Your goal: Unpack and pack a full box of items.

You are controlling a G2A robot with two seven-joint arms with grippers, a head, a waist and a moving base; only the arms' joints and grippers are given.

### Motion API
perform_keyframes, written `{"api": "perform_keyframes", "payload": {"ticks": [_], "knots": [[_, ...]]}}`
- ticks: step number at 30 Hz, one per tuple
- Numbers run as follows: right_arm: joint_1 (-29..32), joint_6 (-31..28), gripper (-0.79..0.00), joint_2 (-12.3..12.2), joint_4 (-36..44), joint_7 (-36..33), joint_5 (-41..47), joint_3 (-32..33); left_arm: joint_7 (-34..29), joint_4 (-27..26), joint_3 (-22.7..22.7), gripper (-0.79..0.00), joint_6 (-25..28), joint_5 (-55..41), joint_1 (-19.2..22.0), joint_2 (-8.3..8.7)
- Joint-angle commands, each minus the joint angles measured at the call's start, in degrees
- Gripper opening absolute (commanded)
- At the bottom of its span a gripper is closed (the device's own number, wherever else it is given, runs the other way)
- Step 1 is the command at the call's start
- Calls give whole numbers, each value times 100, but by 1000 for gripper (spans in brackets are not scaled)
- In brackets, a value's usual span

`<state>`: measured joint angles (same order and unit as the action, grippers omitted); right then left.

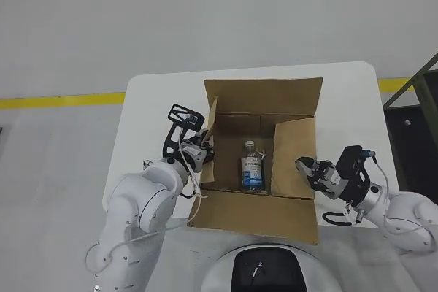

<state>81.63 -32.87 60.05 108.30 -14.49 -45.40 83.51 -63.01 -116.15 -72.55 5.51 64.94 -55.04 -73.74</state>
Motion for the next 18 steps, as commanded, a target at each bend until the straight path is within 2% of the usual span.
{"api": "perform_keyframes", "payload": {"ticks": [1,9,18], "knots": [[-34,31,-785,1,-25,-42,9,-8,28,-1,-56,0,27,-13,-26,13],[-86,96,-785,0,-70,-108,36,1,65,-55,-288,0,214,324,-59,80],[-117,190,-785,2,-75,-103,92,39,19,183,-682,0,548,1490,46,200]]}}
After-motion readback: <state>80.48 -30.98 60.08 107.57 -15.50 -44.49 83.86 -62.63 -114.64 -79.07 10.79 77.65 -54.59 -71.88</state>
